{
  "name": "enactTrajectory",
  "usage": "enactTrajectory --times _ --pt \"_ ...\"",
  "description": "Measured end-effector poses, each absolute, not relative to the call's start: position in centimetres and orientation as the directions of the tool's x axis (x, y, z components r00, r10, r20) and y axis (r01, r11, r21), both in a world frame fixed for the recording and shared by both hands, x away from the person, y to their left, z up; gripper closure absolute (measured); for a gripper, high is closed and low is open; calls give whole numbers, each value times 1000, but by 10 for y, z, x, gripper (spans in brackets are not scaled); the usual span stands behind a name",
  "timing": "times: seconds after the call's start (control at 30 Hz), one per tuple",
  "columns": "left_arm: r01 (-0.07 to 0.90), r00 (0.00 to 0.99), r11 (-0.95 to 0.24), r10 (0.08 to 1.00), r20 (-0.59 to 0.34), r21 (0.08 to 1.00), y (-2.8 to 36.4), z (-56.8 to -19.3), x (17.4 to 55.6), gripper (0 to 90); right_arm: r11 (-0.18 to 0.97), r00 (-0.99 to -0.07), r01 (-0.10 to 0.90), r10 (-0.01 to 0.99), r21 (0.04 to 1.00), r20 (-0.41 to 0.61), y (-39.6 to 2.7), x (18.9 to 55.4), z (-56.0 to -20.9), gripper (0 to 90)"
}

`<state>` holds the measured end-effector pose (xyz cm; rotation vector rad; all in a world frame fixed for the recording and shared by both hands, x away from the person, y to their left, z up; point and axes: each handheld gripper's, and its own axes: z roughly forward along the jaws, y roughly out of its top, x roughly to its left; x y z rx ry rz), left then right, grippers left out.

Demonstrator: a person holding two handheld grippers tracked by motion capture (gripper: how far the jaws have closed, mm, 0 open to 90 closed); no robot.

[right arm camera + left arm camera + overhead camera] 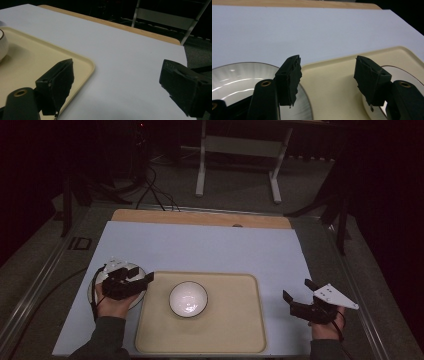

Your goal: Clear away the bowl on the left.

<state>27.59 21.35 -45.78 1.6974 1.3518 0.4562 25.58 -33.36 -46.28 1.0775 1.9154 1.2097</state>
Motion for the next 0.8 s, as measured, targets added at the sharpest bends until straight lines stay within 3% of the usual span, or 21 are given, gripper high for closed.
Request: enactTrajectory --times 0.8 --pt "481 293 -126 956 -24 868 264 -460 258 366 239 -472 306 879 922 -71 -334 256 -463 120"
